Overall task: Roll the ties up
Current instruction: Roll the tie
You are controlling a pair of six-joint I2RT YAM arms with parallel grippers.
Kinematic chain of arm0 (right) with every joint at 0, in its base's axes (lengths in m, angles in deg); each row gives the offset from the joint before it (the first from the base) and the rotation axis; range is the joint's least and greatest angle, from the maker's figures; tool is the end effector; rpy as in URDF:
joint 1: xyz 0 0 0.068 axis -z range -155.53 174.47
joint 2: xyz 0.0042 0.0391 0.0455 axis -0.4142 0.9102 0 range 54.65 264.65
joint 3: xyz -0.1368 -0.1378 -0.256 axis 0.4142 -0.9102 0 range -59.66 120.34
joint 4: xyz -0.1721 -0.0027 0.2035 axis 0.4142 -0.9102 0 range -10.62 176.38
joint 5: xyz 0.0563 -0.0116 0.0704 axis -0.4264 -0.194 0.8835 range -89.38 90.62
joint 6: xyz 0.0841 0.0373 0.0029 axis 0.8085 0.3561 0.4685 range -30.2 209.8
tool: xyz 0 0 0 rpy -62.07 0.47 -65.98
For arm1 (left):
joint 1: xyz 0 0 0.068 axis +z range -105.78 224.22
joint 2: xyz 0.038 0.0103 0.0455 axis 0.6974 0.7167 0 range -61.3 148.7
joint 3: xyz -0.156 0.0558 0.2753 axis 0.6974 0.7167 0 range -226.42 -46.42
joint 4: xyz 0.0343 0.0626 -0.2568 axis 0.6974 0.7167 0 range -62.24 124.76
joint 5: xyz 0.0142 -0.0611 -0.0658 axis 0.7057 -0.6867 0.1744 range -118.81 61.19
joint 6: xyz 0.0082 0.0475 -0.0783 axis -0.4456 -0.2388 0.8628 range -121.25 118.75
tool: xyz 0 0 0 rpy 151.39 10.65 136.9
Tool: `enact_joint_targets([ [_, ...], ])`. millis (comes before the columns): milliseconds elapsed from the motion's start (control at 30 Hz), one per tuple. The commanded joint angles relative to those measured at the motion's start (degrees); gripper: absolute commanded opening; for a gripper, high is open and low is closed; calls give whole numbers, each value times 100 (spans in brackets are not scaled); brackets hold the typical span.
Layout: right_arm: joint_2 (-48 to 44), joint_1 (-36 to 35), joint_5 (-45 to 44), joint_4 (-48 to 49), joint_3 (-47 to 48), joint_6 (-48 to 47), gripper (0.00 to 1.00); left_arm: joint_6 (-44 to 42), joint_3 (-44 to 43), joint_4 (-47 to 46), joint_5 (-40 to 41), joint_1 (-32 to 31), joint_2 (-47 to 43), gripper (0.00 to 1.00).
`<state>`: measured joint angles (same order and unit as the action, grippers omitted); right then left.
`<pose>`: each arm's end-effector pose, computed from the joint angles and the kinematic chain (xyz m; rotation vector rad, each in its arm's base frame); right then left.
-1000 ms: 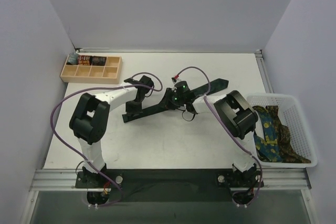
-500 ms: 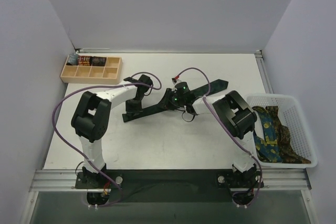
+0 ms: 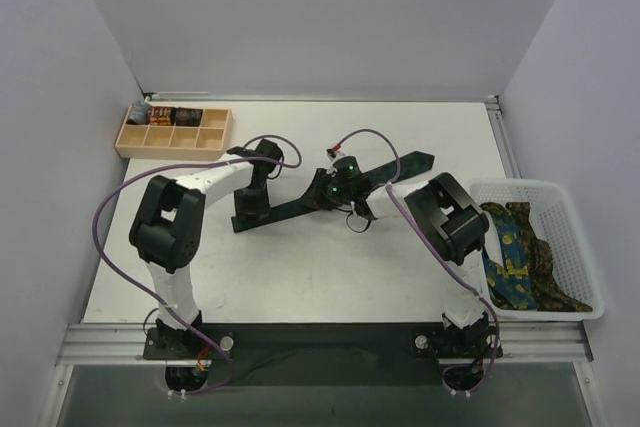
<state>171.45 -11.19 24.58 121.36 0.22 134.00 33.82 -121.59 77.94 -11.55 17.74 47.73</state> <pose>0.3762 0.3113 0.1606 -0.1466 2.1587 1.2772 0.3507 -0.1474 0.1685 -0.2389 2.8738 0.2992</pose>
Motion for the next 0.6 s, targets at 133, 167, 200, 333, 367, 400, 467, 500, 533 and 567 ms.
enact_joint_targets([
  [133,-306,-38,99,-475,-38,-351,18,-106,21,-368,-293,161,-637,48],
  [167,-341,-38,99,-510,-20,-377,18,-106,21,-377,-328,161,-733,48],
  [200,-394,-38,117,-536,-3,-386,18,-106,12,-394,-372,169,-769,48],
  [333,-473,-46,178,-589,68,-457,18,-88,82,-447,-425,204,-901,48],
  [367,-482,-46,187,-606,85,-465,18,-88,100,-464,-434,222,-927,48],
  [400,-499,-55,196,-615,86,-474,18,-79,117,-473,-434,222,-963,48],
  [467,-526,-64,214,-633,77,-483,18,-70,170,-491,-434,248,-1041,47],
  [500,-543,-73,214,-642,77,-492,18,-62,196,-500,-434,257,-1077,47],
  [533,-561,-73,214,-659,59,-501,18,-36,205,-491,-434,257,-1121,46],
  [567,-578,-81,214,-659,50,-518,18,-18,266,-491,-442,257,-1234,44],
])
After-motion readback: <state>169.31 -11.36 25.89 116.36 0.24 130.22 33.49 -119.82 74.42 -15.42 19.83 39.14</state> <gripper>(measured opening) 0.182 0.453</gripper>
